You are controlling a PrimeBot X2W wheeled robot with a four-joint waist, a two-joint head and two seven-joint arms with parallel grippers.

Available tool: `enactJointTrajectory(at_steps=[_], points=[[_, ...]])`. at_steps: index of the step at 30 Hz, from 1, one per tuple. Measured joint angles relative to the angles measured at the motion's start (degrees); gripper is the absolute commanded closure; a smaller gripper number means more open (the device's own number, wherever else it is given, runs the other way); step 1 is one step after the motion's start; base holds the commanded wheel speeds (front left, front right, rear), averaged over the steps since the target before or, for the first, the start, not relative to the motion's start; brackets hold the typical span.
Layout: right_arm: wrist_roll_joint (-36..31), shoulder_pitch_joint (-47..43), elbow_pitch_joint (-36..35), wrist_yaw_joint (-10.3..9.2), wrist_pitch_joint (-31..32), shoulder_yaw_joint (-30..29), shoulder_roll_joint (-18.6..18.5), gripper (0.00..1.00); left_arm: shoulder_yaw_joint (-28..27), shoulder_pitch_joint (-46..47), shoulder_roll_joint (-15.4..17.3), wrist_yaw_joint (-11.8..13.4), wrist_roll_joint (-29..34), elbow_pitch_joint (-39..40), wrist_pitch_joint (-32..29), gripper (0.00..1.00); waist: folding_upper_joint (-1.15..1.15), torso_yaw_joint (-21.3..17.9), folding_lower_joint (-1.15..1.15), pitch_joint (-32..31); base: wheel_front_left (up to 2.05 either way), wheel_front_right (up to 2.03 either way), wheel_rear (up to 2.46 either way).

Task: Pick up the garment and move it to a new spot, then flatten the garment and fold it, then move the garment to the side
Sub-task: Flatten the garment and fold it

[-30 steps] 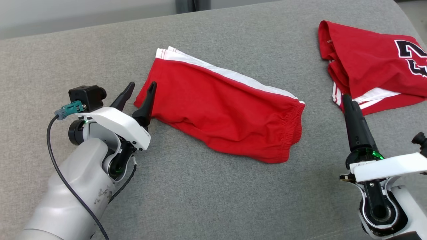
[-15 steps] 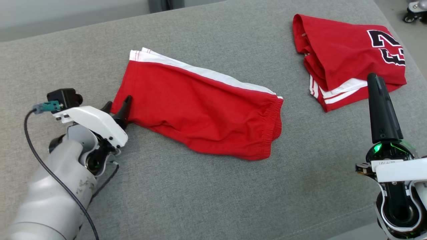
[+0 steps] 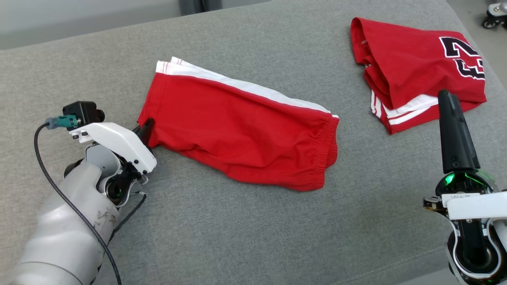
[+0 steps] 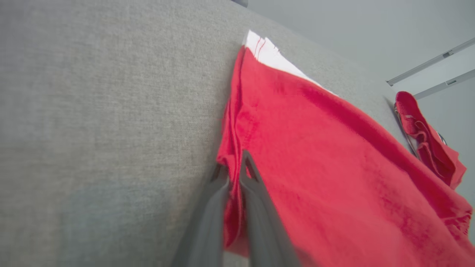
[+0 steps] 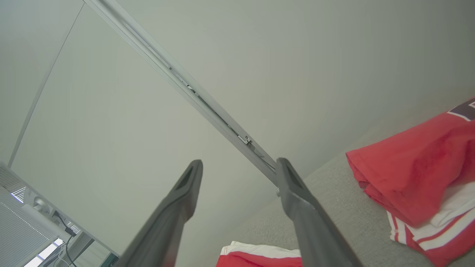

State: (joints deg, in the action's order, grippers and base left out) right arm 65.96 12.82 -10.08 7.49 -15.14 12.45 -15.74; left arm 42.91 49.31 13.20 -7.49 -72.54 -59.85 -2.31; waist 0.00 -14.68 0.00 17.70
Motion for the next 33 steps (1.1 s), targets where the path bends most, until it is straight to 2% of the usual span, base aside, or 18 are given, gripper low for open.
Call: enactJointTrajectory(at_steps=[9, 21, 28, 33], points=[[-0.6, -0.5, 0.4, 0.0, 0.0, -0.2, -0.4, 0.0, -1.0, -3.6, -1.4, 0.0, -3.0, 3.5, 4.3, 1.0, 0.0, 3.1, 0.0, -1.9, 0.0, 0.0, 0.0], [-1.4, -2.9, 1.8, 0.0, 0.0, 0.3, -0.2, 0.0, -0.9, -13.5, -3.3, 0.1, -3.8, 9.2, 13.7, 1.0, 0.0, 9.3, 0.0, -8.0, 0.0, 0.0, 0.0], [-1.6, -4.2, 1.8, 0.0, 0.0, -0.6, -0.3, 0.0, -0.5, -20.5, -5.0, 3.3, -2.5, 15.2, 16.3, 1.0, 0.0, 13.1, 0.0, -10.1, 0.0, 0.0, 0.0], [-2.0, -4.7, 1.8, 0.0, 0.0, -0.8, -0.7, 0.0, -1.8, -25.8, -5.2, 7.7, -0.3, 21.5, 17.1, 1.0, 0.0, 14.7, 0.0, -11.0, 0.0, 0.0, 0.0]])
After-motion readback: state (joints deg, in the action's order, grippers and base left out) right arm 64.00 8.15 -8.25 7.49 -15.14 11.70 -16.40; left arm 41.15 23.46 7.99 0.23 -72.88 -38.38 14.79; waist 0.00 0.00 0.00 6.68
